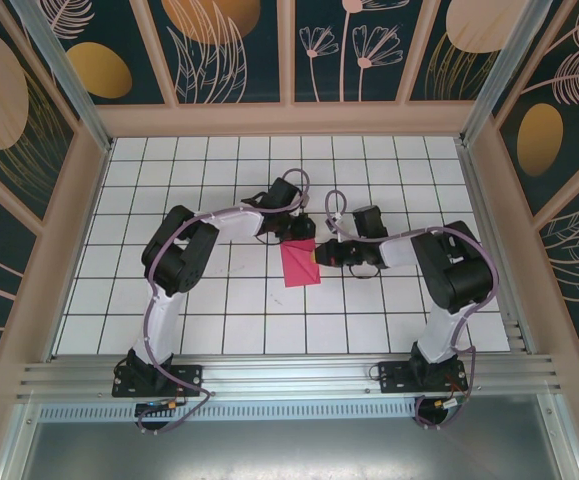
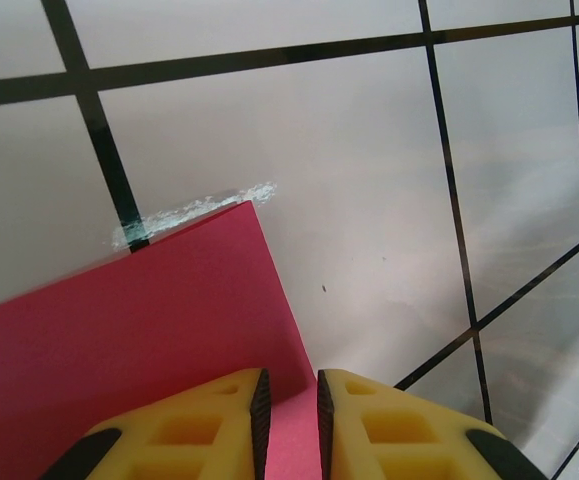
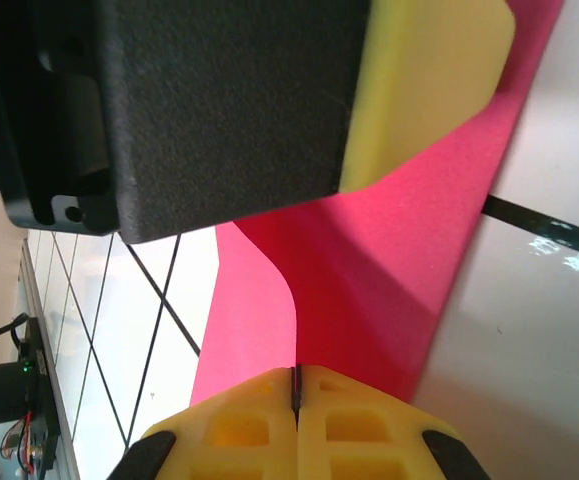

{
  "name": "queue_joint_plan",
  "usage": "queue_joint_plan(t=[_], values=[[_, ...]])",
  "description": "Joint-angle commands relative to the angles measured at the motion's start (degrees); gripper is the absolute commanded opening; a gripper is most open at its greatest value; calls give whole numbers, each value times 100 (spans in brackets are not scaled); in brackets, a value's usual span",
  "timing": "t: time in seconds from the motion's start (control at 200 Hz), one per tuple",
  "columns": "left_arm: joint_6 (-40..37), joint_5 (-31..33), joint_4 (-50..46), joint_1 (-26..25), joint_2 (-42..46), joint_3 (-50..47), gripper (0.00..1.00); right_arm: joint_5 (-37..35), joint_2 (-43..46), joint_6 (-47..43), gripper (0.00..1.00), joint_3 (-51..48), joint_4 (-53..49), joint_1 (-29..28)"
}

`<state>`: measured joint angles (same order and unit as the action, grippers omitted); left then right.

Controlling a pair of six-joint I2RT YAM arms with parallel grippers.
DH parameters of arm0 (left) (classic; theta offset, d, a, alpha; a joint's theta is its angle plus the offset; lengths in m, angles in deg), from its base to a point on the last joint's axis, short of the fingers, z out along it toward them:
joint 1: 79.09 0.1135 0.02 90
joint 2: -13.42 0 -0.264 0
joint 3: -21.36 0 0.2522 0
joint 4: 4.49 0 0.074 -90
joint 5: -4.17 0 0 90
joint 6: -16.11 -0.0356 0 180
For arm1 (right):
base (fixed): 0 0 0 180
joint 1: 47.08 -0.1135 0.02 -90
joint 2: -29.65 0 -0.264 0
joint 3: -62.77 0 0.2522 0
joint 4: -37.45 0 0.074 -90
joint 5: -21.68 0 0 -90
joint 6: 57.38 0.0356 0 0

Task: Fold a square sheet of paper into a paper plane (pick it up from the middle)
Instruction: Fold the triangle a second time at the center of the table.

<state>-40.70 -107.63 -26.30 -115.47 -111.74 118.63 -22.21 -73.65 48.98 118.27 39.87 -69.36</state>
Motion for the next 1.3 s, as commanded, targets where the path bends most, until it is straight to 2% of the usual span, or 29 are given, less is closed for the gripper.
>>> queue_joint_plan(t=[0.0, 0.26, 1.051, 1.296], values=[[-321, 198, -416, 5, -266, 227, 24, 346, -138, -272, 1, 249, -84, 32], [-419, 220, -562, 8, -395, 371, 23, 427, -407, -622, 1, 592, -429, 41], [-614, 155, -757, 1, -545, 675, 23, 651, -922, -776, 3, 1029, -448, 130], [-422, 371, -603, 6, -269, 626, 27, 621, -1071, -750, 2, 1012, -450, 136]])
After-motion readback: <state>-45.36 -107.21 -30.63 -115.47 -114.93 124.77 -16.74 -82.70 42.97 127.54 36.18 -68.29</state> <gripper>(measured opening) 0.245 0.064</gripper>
